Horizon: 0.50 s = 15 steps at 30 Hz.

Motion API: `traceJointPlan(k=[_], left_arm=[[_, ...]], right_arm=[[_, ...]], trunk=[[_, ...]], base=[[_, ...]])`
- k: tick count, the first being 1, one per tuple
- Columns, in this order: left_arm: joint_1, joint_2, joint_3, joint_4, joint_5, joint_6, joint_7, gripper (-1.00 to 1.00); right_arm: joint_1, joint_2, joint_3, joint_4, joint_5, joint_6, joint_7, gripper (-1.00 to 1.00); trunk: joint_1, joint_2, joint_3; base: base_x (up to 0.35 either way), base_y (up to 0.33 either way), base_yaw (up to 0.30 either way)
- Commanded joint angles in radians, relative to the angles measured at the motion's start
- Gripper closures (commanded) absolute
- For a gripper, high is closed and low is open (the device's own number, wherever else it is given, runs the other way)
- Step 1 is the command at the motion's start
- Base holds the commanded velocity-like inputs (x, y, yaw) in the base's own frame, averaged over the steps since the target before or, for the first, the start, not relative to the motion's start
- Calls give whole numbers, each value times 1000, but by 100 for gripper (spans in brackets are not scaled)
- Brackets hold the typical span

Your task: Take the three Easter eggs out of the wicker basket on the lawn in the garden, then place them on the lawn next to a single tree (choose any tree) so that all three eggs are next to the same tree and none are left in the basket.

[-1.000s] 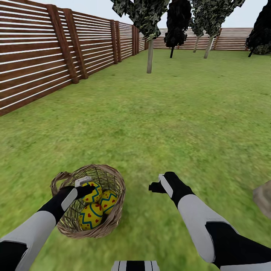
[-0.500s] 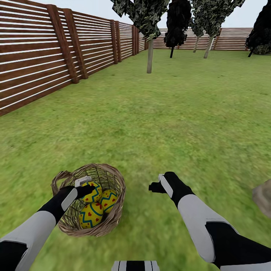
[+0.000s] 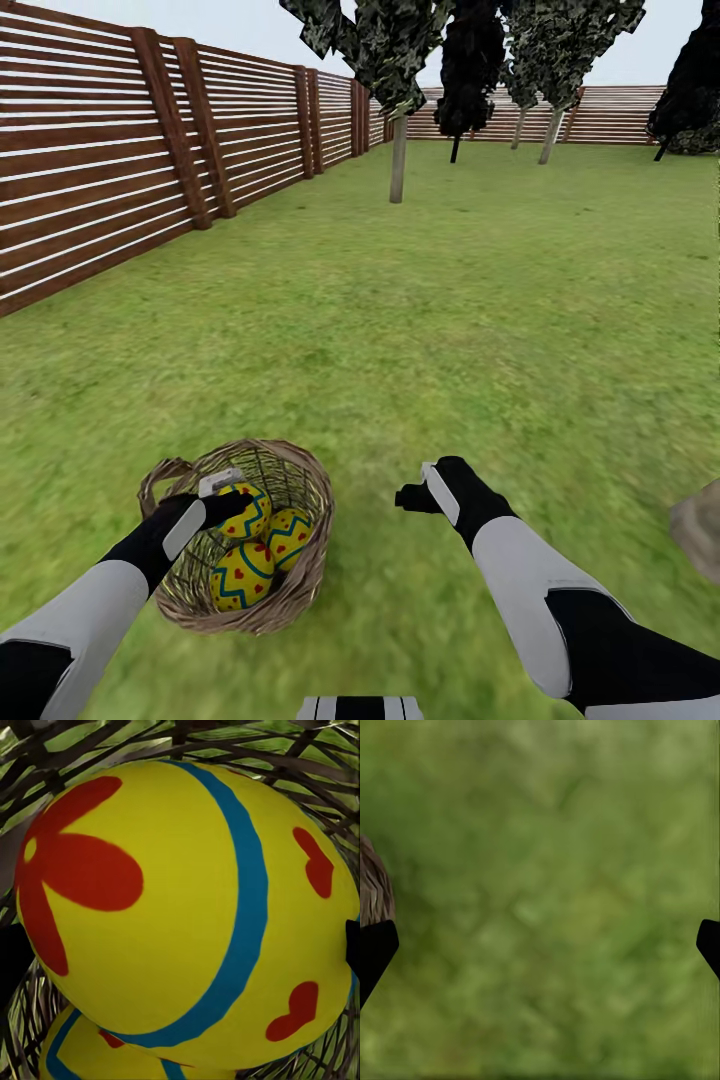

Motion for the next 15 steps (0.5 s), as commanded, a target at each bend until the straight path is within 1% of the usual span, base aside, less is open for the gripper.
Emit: traceJointPlan(k=[1, 15], left_arm=[[0, 1, -8, -2, 10, 4, 9, 100], [0, 1, -8, -2, 11, 2, 7, 100]], right_arm=[[0, 1, -6, -1, -9, 3, -9, -100], [0, 1, -6, -1, -10, 3, -9, -100]], trunk=[[0, 0, -1], [0, 0, -1]], base=[[0, 0, 0], [-4, 0, 0]])
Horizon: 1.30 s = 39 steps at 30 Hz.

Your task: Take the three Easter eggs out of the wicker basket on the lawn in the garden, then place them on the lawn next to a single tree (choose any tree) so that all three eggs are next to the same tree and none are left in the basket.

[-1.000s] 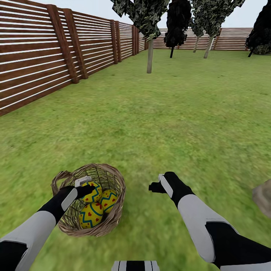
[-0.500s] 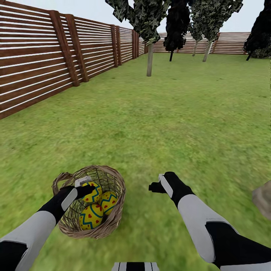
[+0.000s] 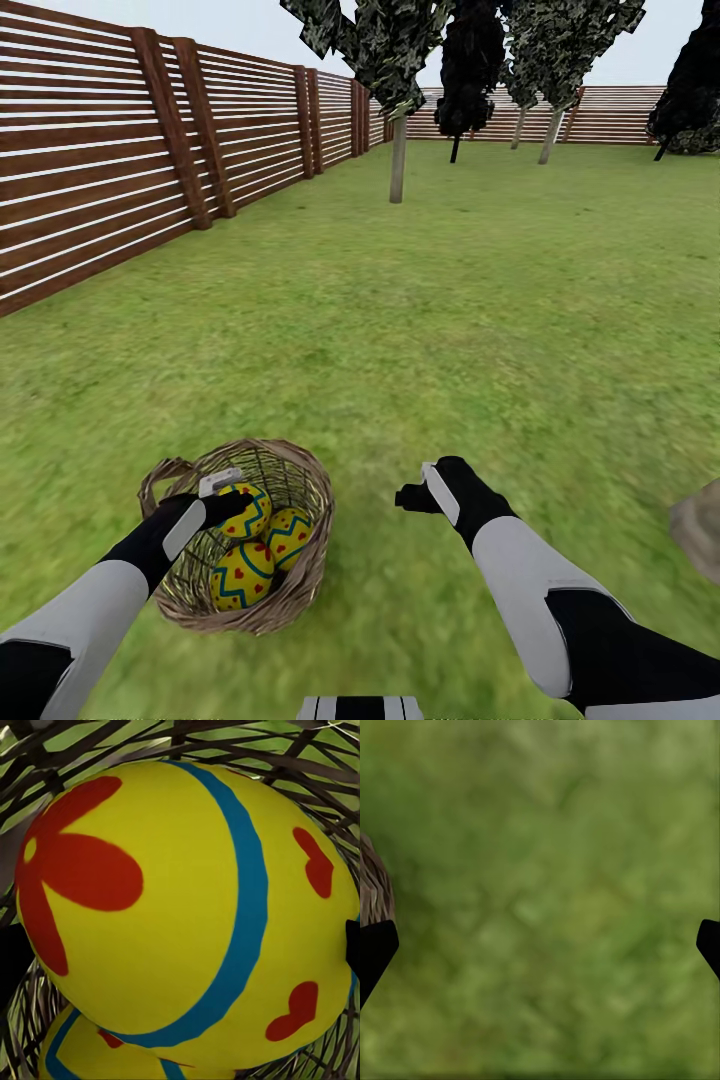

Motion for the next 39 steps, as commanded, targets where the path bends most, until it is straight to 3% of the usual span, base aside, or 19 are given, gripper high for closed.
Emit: traceJointPlan(k=[1, 19, 39], left_arm=[[0, 1, -8, -2, 10, 3, 10, 100], [0, 1, -9, -4, 9, 2, 11, 100], [0, 1, -6, -1, 10, 15, 14, 100]], right_arm=[[0, 1, -6, -1, -9, 3, -9, -100], [0, 1, -6, -2, -9, 3, -9, -100], [0, 1, -6, -3, -10, 3, -8, -100]], trunk=[[0, 0, -1], [0, 0, -1], [-3, 1, 22]], base=[[-42, 0, 0], [-39, 0, 0], [0, 0, 0]])
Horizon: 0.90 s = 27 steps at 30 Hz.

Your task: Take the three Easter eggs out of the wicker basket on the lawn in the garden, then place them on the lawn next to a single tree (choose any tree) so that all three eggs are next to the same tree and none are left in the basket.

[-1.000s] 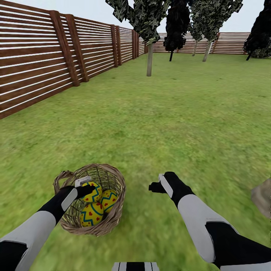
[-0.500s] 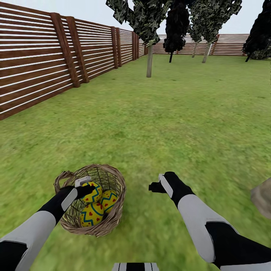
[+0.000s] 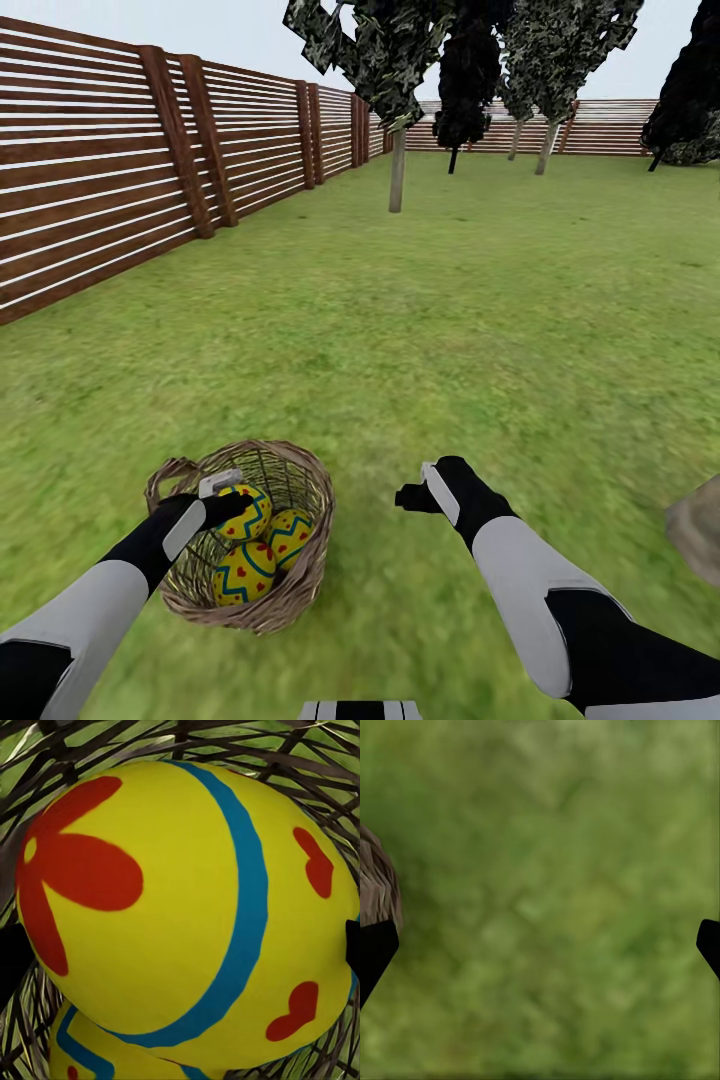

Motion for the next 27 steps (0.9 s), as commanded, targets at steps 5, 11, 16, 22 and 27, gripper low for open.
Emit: traceJointPlan(k=[5, 11, 16, 22, 27], left_arm=[[0, 1, -8, -2, 10, 4, 10, 100], [0, 1, -8, -1, 9, 6, 12, 100], [0, 1, -9, 2, 9, 28, 14, 100], [0, 1, -11, -1, 10, 78, 26, 100], [0, 1, -11, -1, 10, 96, 35, 100]], right_arm=[[0, 1, -6, -2, -9, 3, -9, -100], [0, 1, -6, -2, -9, 3, -9, -100], [0, 1, -6, -2, -9, 3, -9, -100], [0, 1, -6, -2, -9, 3, -9, -100], [0, 1, -6, -2, -9, 3, -9, -100]], trunk=[[-2, 0, 11], [-3, 1, 26], [-3, 1, 26], [-4, 2, 30], [-6, 3, 49]], base=[[0, 0, 0], [0, 0, 0], [0, 0, 0], [0, 0, 0], [0, 0, 0]])
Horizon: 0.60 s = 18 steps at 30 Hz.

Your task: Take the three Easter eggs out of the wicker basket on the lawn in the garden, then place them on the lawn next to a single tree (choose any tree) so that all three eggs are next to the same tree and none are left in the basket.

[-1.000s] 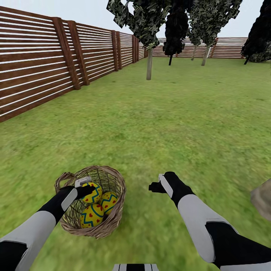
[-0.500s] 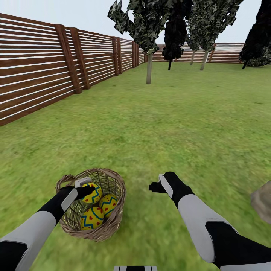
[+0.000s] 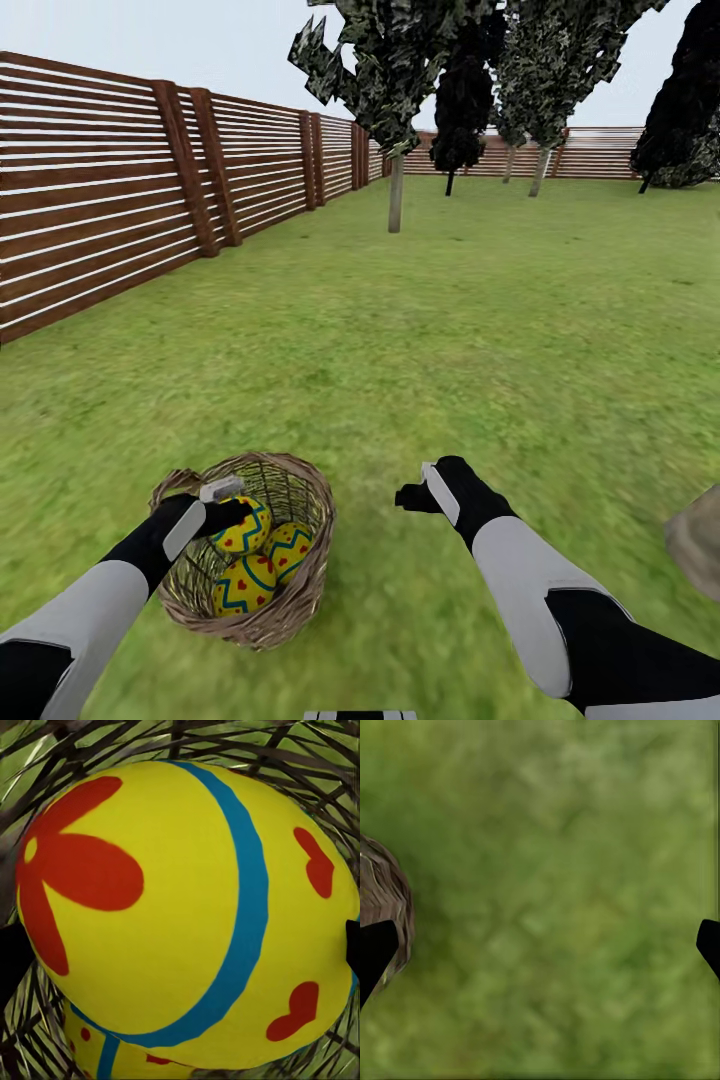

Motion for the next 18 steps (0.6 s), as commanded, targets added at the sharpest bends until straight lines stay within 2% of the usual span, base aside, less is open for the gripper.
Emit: traceJointPlan(k=[1, 5, 18], left_arm=[[0, 1, -8, -1, 10, 4, 9, 100], [-1, 0, -8, 5, 9, 14, 9, 100], [-6, 0, -6, -4, 13, 202, 38, 100]], right_arm=[[0, 1, -6, -1, -9, 3, -9, -100], [0, 1, -6, -1, -9, 3, -9, -100], [0, 1, -6, -1, -9, 3, -9, -100]], trunk=[[-1, 0, 3], [-2, 1, 19], [-8, 4, 69]], base=[[0, 0, 0], [0, 0, 0], [0, 0, 0]])
